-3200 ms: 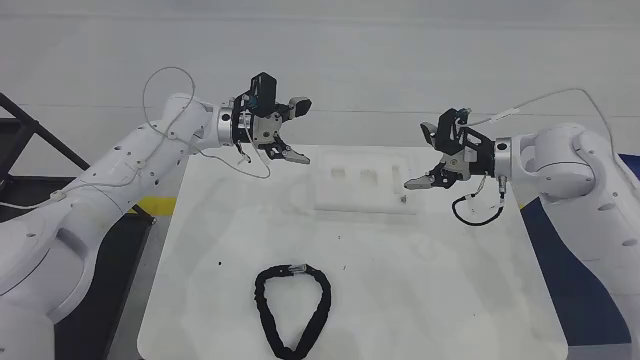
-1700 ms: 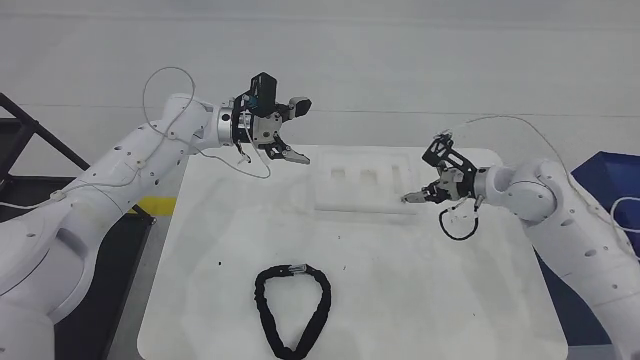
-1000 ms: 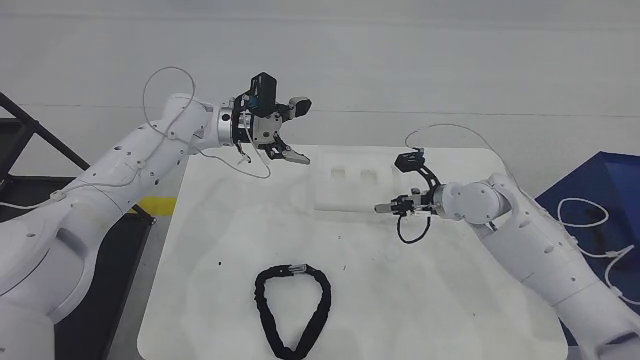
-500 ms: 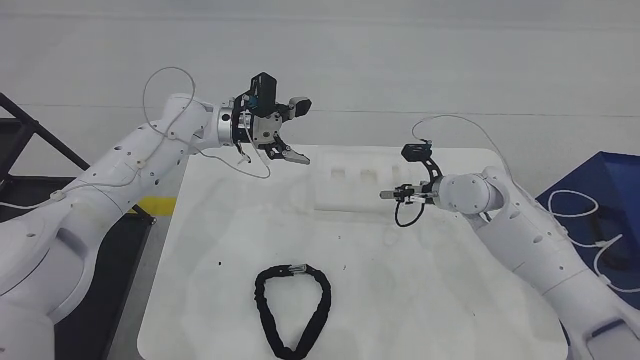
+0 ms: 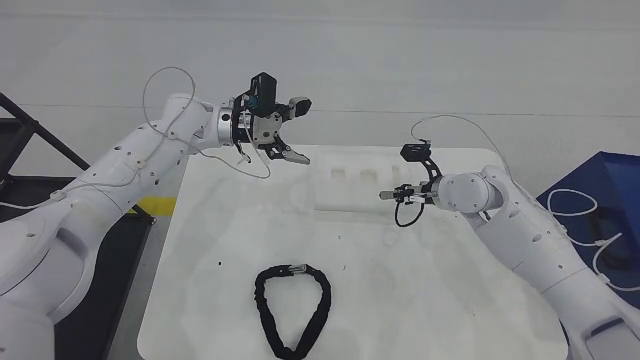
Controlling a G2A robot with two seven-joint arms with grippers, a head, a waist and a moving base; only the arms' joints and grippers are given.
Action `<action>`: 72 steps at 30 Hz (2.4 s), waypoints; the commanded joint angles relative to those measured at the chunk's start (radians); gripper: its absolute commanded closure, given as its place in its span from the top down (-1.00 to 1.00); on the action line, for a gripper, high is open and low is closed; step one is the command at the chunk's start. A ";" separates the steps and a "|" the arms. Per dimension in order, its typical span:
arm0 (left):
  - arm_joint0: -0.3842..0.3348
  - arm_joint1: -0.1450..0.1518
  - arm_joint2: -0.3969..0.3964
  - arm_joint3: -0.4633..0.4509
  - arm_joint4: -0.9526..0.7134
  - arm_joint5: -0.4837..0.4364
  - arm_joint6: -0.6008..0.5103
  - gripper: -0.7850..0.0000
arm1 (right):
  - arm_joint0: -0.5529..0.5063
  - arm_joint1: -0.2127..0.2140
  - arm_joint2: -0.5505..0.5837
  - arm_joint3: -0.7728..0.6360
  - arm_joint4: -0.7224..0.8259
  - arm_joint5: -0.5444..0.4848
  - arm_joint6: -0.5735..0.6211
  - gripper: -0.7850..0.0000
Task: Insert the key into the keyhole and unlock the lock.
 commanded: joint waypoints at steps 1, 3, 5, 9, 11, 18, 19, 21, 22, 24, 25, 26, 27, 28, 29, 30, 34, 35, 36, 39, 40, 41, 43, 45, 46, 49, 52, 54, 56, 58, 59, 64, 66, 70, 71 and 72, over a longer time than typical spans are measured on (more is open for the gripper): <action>0.000 0.000 0.000 0.000 0.000 0.000 0.000 1.00 | -0.003 0.001 -0.006 -0.009 -0.026 -0.003 0.009 1.00; 0.000 0.000 0.000 0.000 0.000 0.000 0.000 1.00 | 0.002 0.001 -0.010 -0.026 -0.061 0.011 0.031 1.00; 0.000 0.000 0.000 0.000 0.000 0.000 0.000 1.00 | 0.002 0.000 -0.009 -0.043 -0.080 0.039 0.044 1.00; 0.000 0.000 0.000 0.000 0.000 0.000 0.000 1.00 | -0.006 -0.001 -0.017 -0.094 -0.142 0.132 0.075 1.00; 0.000 0.000 0.000 0.000 0.000 0.000 0.000 1.00 | -0.009 -0.003 -0.019 -0.115 -0.157 0.177 0.096 1.00; 0.000 0.000 0.000 0.000 0.000 0.000 0.000 1.00 | -0.014 -0.015 -0.020 -0.125 -0.164 0.233 0.124 0.83; 0.000 0.000 0.000 0.000 0.000 0.000 0.000 1.00 | -0.014 -0.017 -0.021 -0.123 -0.165 0.236 0.126 0.70; 0.000 0.000 0.000 0.000 0.000 0.000 0.000 1.00 | -0.013 -0.021 -0.021 -0.120 -0.168 0.238 0.128 0.48; 0.000 0.000 0.000 0.000 0.000 0.000 0.000 1.00 | -0.012 -0.023 -0.023 -0.117 -0.174 0.239 0.127 0.40; 0.000 0.000 0.000 0.000 0.000 0.000 0.000 1.00 | -0.011 -0.026 -0.023 -0.114 -0.180 0.244 0.125 0.33; 0.000 0.000 0.000 0.000 0.000 0.000 0.000 1.00 | -0.010 -0.028 -0.022 -0.111 -0.183 0.246 0.123 0.23; 0.000 0.000 0.000 0.000 0.000 0.000 0.000 1.00 | -0.010 -0.030 -0.022 -0.107 -0.187 0.250 0.124 0.12; 0.000 0.000 0.000 0.000 0.000 0.000 0.000 1.00 | -0.009 -0.031 -0.022 -0.106 -0.190 0.252 0.123 0.08; 0.000 0.000 0.000 0.000 0.000 0.000 0.000 1.00 | -0.008 -0.033 -0.021 -0.103 -0.192 0.257 0.123 0.00; 0.000 0.000 0.000 0.000 0.000 0.000 0.000 1.00 | -0.007 -0.034 -0.021 -0.101 -0.196 0.262 0.122 -0.04; 0.000 0.000 0.000 0.000 0.000 0.000 0.000 1.00 | -0.007 -0.036 -0.021 -0.099 -0.201 0.267 0.123 -0.06; 0.000 0.000 0.000 0.000 0.000 0.000 0.000 1.00 | -0.005 -0.044 -0.020 -0.080 -0.203 0.273 0.121 -0.14; 0.000 0.000 0.000 0.000 0.000 0.000 0.000 1.00 | -0.005 -0.046 -0.019 -0.073 -0.202 0.273 0.117 -0.16; 0.000 0.000 0.000 0.000 0.000 0.000 0.000 1.00 | -0.004 -0.048 -0.018 -0.067 -0.201 0.272 0.111 -0.18; 0.000 0.000 0.000 0.000 0.000 0.000 0.000 1.00 | -0.002 -0.056 -0.018 -0.049 -0.202 0.273 0.098 -0.25; 0.000 0.000 0.000 0.000 0.000 0.000 0.000 1.00 | 0.000 -0.058 -0.019 -0.043 -0.202 0.271 0.096 -0.29; 0.000 0.000 0.000 0.000 0.000 0.000 0.000 1.00 | 0.001 -0.061 -0.019 -0.037 -0.200 0.270 0.094 -0.32; 0.000 0.000 0.000 0.000 0.000 0.000 0.000 1.00 | 0.005 -0.067 -0.022 -0.024 -0.199 0.267 0.097 -0.41; 0.000 0.000 0.000 0.000 0.000 0.000 0.000 1.00 | 0.009 -0.072 -0.025 -0.013 -0.197 0.264 0.100 -0.46; 0.000 0.000 0.000 0.000 0.000 0.000 0.000 1.00 | 0.010 -0.075 -0.025 -0.006 -0.194 0.262 0.102 -0.47; 0.000 0.000 0.000 0.000 0.000 0.000 0.000 1.00 | 0.015 -0.083 -0.027 0.014 -0.190 0.257 0.101 -0.46; 0.000 0.000 0.000 0.000 0.000 0.000 0.000 1.00 | 0.019 -0.092 -0.028 0.037 -0.184 0.257 0.096 -0.23; 0.000 0.000 0.000 0.000 0.000 0.000 0.000 1.00 | 0.023 -0.098 -0.031 0.050 -0.183 0.253 0.095 -0.11; 0.000 0.000 0.000 0.000 0.000 0.000 0.000 1.00 | 0.029 -0.104 -0.035 0.064 -0.187 0.252 0.093 -0.14; 0.000 0.000 0.000 0.000 0.000 0.000 0.000 1.00 | 0.033 -0.110 -0.040 0.078 -0.190 0.255 0.093 -0.17; 0.000 0.000 0.000 0.000 0.000 0.000 0.000 1.00 | 0.036 -0.114 -0.041 0.086 -0.190 0.256 0.093 -0.19; 0.000 0.000 0.000 0.000 0.000 0.000 0.000 1.00 | 0.045 -0.129 -0.047 0.120 -0.190 0.257 0.086 -0.37; 0.000 0.000 0.000 0.000 0.000 0.000 0.000 1.00 | 0.047 -0.134 -0.047 0.130 -0.190 0.259 0.082 -0.42; 0.000 0.000 0.000 0.000 0.000 0.000 0.000 1.00 | 0.050 -0.142 -0.047 0.144 -0.197 0.263 0.078 -0.51; 0.000 0.000 0.000 0.000 0.000 0.000 0.000 1.00 | 0.050 -0.143 -0.046 0.146 -0.199 0.265 0.079 -0.62; 0.000 0.000 0.000 0.000 0.000 0.000 0.000 1.00 | 0.051 -0.145 -0.046 0.148 -0.201 0.267 0.080 -0.69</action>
